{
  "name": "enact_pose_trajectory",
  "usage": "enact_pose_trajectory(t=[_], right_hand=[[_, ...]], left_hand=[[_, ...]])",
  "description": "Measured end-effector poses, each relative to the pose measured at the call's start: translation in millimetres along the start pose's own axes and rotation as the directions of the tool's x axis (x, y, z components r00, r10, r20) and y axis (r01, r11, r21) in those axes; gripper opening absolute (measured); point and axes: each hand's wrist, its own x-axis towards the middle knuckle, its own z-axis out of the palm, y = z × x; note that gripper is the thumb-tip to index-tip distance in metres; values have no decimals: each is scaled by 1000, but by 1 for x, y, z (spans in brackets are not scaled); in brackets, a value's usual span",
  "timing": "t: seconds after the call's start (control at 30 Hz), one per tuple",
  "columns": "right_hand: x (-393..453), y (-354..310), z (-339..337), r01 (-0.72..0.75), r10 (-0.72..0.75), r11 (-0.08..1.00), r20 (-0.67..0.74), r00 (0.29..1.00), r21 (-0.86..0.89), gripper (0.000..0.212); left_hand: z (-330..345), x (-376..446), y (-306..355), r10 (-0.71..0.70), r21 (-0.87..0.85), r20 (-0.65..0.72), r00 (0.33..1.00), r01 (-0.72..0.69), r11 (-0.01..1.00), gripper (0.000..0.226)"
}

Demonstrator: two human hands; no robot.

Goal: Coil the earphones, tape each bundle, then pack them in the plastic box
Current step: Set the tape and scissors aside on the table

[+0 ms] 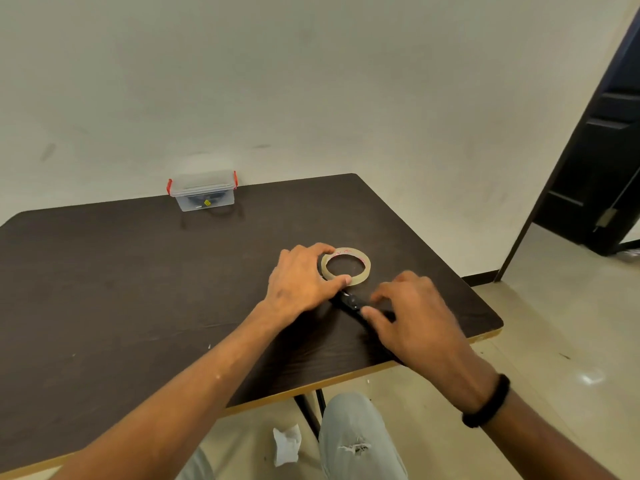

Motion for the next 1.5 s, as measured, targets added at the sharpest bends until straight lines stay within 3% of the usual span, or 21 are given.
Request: enact_pose_trajectory(t=[0.17,0.4,0.6,0.83,0.93,1.03,1.13,1.27,1.4,1.5], right_hand=[[-12,19,-17,-58,64,998,212,975,-35,20],[8,19,-24,39,-8,992,246,969,-123,33],[34,38,-38,-29,-38,985,381,924,170,35],[33,65,-42,-44,-181,910,490,853,413,40],[23,92,-58,-82,-181,844,426,886,531,39],[18,121,-77,-151,-86,766,332,939,625,46],[25,129,-66,-169,90,771,158,983,614,36],[46,107,-20,-203,276,866,-97,956,458,24],[64,82,-2,-280,335,928,-222,916,245,29],[74,74,1,-293,306,952,-217,927,89,23]], left_hand=[[8,6,1,-15,-4,-27,1000,15,1000,69],[11,8,-6,-12,-133,-56,998,4,991,72],[15,17,-9,-11,-193,-48,999,1,981,73],[21,31,-8,-1,-219,-21,1000,-4,976,75],[12,43,-9,-15,-306,60,998,33,952,77],[-6,54,-18,-83,-428,122,989,128,895,63],[-8,48,-28,-55,-356,116,992,93,930,75],[14,33,-17,29,-119,57,998,-22,993,116],[32,39,-1,-5,-121,-40,999,0,993,122],[39,44,6,-12,-114,-58,998,5,993,122]])
